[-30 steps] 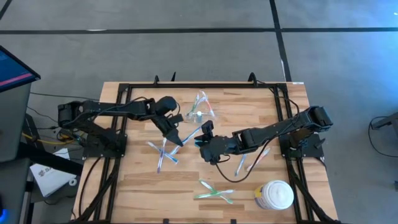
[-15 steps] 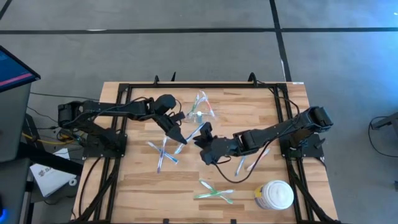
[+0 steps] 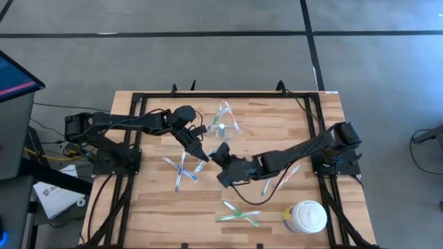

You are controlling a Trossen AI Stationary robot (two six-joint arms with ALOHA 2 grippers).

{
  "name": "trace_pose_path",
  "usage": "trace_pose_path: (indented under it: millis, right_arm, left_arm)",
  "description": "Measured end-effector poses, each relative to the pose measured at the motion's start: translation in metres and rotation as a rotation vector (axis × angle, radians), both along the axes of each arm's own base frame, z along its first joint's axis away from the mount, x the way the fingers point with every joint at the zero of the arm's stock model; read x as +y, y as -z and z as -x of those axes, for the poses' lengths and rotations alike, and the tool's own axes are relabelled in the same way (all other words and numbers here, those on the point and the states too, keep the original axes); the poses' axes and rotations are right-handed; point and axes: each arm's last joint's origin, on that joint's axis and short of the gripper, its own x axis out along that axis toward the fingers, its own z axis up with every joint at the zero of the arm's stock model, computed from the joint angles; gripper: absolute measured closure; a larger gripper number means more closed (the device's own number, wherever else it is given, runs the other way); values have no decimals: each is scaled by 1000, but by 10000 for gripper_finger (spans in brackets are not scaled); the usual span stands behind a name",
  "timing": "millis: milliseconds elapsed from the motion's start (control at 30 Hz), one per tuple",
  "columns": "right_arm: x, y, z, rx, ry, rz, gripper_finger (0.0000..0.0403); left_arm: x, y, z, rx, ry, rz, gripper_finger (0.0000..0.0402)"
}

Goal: Pick & Place toothbrushing station
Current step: Put the top blue toothbrush into the transparent organizer

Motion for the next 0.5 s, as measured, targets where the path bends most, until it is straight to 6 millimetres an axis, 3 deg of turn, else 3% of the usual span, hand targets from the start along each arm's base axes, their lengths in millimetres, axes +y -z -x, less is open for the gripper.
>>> trace_pose_path:
  millis: [167, 500]
  right_arm:
    - [12, 3, -11, -18, 66, 128, 310]
    - [14, 1, -14, -32, 86, 130, 311]
  left_arm:
    - [0, -2, 0, -28, 14, -5, 380]
    - [0, -4, -1, -44, 23, -12, 380]
